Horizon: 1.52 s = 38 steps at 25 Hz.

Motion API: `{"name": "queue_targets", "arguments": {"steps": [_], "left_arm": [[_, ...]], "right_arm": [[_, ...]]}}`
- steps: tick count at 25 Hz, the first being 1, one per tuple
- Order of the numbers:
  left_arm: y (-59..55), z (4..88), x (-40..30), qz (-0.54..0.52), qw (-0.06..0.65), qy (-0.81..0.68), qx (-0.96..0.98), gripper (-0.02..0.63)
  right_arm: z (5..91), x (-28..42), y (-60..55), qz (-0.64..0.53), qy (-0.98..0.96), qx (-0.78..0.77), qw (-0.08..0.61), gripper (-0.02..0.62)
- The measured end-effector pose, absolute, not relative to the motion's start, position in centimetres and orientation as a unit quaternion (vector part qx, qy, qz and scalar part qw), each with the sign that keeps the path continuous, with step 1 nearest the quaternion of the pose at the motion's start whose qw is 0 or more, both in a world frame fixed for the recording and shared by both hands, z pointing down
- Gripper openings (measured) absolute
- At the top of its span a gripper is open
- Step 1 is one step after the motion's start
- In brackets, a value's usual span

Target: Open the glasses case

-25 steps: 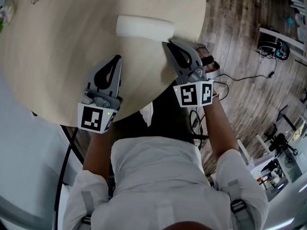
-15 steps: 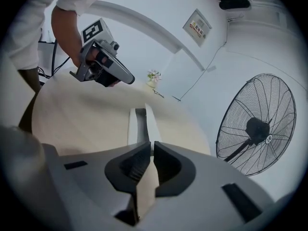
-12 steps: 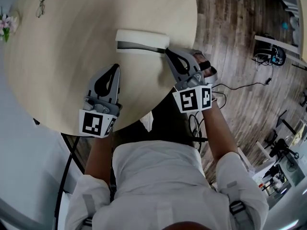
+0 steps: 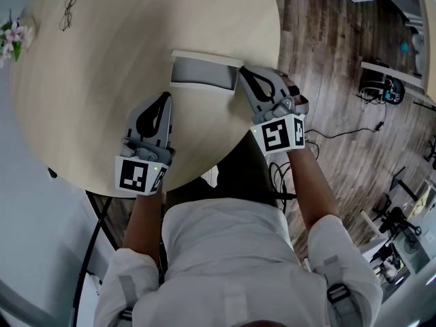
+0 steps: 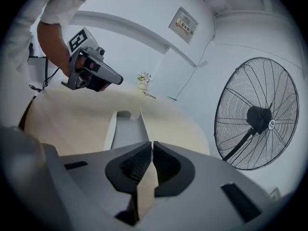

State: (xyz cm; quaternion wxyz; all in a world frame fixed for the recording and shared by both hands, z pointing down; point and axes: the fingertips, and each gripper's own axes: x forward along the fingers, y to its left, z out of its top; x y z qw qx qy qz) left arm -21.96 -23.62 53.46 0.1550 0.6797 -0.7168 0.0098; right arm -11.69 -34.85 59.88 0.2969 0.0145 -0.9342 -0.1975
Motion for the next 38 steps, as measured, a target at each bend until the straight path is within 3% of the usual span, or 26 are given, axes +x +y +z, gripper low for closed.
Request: {"name": "queue_targets", "arguments": {"steps": [8,22,32,38], "left_arm": [[-23.9,53.7,-22.5,0.012,0.161,-0.725,0.67,0.012],[-23.4,54.3,-23.8,0.009,0.165,-0.74,0.652,0.012],[-23.0,53.8,-23.1,0.003,0.163,-0.75,0.641,0.012],[-22.3,49.4,-22.5,-0.014,0.134,-0.743,0.655,0.012]], "right_arm": [[60.4,-12.8,-37.2,-0.113,-0.952,0.024,0.283,0.031],[61.3,-14.0,-38.7,-0.074,-0.957,0.047,0.277,0.031],[60.6,-13.9,-38.5,-0.12,-0.953,0.029,0.278,0.053],[55.1,-13.1,-37.7,-0.127,-0.958,0.053,0.25,0.072]]}}
